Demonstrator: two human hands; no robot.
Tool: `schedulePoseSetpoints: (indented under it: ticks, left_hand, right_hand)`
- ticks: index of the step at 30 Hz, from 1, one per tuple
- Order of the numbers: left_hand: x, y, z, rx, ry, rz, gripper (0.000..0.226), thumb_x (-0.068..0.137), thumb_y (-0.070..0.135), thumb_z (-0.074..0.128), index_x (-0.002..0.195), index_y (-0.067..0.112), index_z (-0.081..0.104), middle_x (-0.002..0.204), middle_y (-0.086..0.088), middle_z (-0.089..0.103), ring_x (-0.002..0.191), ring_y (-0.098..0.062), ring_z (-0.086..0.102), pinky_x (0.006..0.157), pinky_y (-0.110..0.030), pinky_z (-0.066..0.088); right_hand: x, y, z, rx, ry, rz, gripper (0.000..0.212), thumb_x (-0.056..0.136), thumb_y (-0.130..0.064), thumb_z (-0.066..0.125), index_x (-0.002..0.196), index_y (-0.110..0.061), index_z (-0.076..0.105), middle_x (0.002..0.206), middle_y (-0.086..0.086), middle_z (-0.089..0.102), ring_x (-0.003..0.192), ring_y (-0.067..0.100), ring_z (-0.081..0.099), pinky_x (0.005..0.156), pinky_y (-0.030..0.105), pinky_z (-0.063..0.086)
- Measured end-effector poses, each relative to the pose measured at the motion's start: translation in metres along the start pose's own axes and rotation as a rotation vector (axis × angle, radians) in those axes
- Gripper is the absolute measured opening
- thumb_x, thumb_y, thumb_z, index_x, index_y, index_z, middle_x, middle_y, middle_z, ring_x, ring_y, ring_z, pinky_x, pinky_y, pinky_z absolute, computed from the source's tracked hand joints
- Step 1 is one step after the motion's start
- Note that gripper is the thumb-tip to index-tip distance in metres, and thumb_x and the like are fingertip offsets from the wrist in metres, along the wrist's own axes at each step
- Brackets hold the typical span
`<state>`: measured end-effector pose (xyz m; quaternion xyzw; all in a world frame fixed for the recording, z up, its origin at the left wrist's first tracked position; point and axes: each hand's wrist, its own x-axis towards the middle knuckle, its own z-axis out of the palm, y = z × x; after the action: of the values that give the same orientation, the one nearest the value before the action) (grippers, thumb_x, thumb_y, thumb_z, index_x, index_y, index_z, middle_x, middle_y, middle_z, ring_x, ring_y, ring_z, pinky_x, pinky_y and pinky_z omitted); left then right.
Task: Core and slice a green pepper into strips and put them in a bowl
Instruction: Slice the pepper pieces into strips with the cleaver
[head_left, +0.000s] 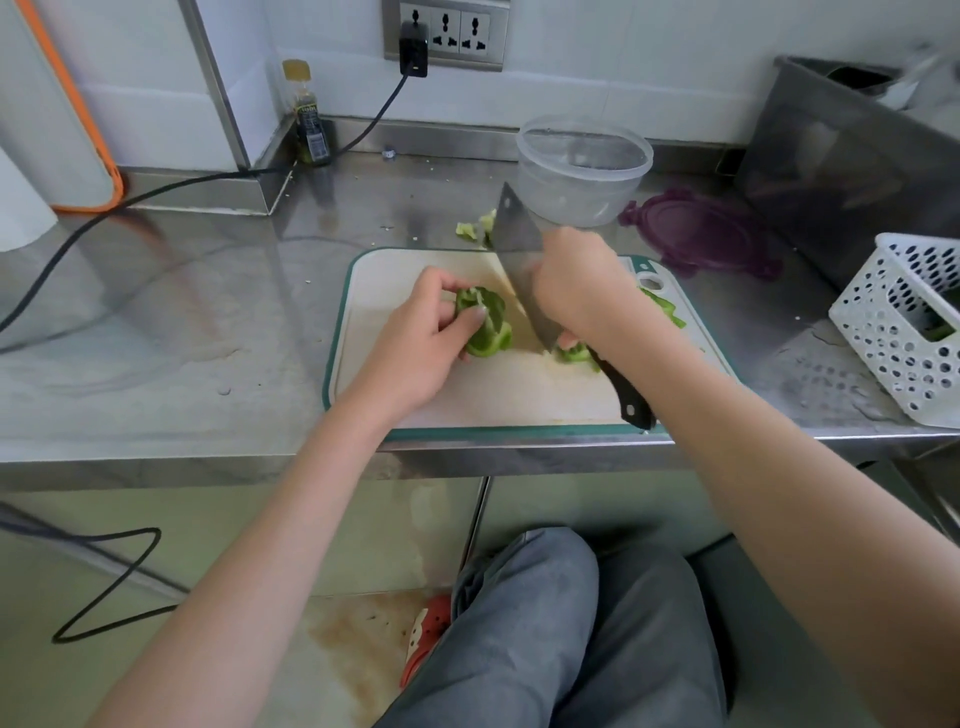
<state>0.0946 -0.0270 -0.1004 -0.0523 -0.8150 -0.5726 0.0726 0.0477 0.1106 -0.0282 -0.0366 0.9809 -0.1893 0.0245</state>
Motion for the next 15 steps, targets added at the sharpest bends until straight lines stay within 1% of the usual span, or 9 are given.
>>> schedulePoseSetpoints:
  ticks: [1,2,4,7,8,10,11,13,15]
  left_hand:
    - [0.000,0.000,0.000,0.017,-0.004,-0.001,0.014,0.096,0.022,0.051,0.105,0.017,0.041,0.080,-0.006,0.068,0.072,-0.013,0.061,0.069,-0.027,0.046]
    - [0.000,0.000,0.000,0.061,-0.002,-0.005,0.015,0.096,0.023,0.051,0.105,0.017,0.041,0.080,-0.007,0.068,0.073,-0.014,0.061,0.069,-0.028,0.047]
    - [0.001,-0.001,0.002,0.223,0.000,-0.001,0.016,0.096,0.025,0.051,0.101,0.016,0.040,0.078,-0.006,0.065,0.075,-0.017,0.060,0.069,-0.034,0.047]
    - [0.002,-0.002,0.004,0.350,0.023,0.019,0.018,0.096,0.025,0.049,0.100,0.010,0.039,0.073,-0.005,0.056,0.074,-0.026,0.056,0.067,-0.039,0.042]
    - [0.002,-0.002,0.004,0.352,0.027,0.019,0.019,0.096,0.024,0.049,0.100,0.009,0.039,0.073,-0.005,0.056,0.074,-0.027,0.055,0.067,-0.040,0.042]
    - [0.002,-0.001,0.004,0.357,0.031,0.008,0.019,0.096,0.024,0.048,0.099,0.008,0.038,0.074,-0.006,0.055,0.073,-0.026,0.055,0.064,-0.039,0.041]
    - [0.001,-0.001,0.004,0.361,0.035,0.006,0.018,0.096,0.024,0.048,0.098,0.008,0.038,0.073,-0.005,0.054,0.072,-0.024,0.054,0.060,-0.037,0.039]
    - [0.000,0.000,0.004,0.379,0.040,0.017,0.017,0.097,0.022,0.047,0.095,0.009,0.037,0.069,-0.002,0.051,0.066,-0.020,0.051,0.054,-0.033,0.033]
    - [0.000,0.000,0.005,0.386,0.042,0.022,0.017,0.096,0.021,0.047,0.093,0.010,0.036,0.068,0.000,0.049,0.063,-0.018,0.048,0.052,-0.031,0.030]
  right_hand:
    - [0.000,0.007,-0.006,0.006,0.016,0.001,0.021,0.097,-0.013,0.046,0.112,-0.001,0.053,0.102,0.016,0.060,0.064,0.030,0.060,0.049,0.031,0.049]
    - [-0.001,0.013,-0.012,0.018,0.025,-0.001,0.022,0.098,-0.019,0.047,0.110,-0.002,0.053,0.098,0.015,0.059,0.059,0.027,0.057,0.043,0.026,0.045]
    - [-0.006,0.021,-0.022,0.045,0.046,-0.015,0.028,0.099,-0.028,0.046,0.112,-0.004,0.051,0.099,0.014,0.057,0.071,0.028,0.058,0.038,0.024,0.037]
    - [-0.017,0.021,-0.029,-0.022,0.041,-0.069,0.030,0.098,-0.026,0.047,0.115,-0.002,0.052,0.103,0.014,0.059,0.086,0.027,0.056,0.058,0.026,0.034]
    - [-0.019,0.020,-0.028,-0.025,0.020,-0.080,0.026,0.097,-0.024,0.049,0.112,-0.003,0.053,0.096,0.011,0.059,0.080,0.025,0.057,0.056,0.023,0.036]
    - [-0.020,0.016,-0.023,0.066,-0.018,-0.055,0.017,0.097,-0.022,0.049,0.104,-0.007,0.052,0.075,0.005,0.053,0.057,0.013,0.050,0.036,0.014,0.034]
    - [-0.021,0.014,-0.021,0.101,-0.040,-0.037,0.015,0.098,-0.020,0.048,0.105,-0.007,0.050,0.070,0.004,0.050,0.050,0.012,0.049,0.030,0.012,0.033]
    - [-0.024,0.008,-0.016,0.160,-0.106,-0.004,0.020,0.099,-0.015,0.046,0.116,-0.005,0.047,0.066,0.003,0.049,0.036,0.015,0.052,0.029,0.017,0.039]
    - [-0.027,0.005,-0.014,0.252,-0.123,0.034,0.021,0.099,-0.016,0.046,0.116,-0.004,0.047,0.063,0.004,0.050,0.026,0.014,0.050,0.026,0.019,0.037]
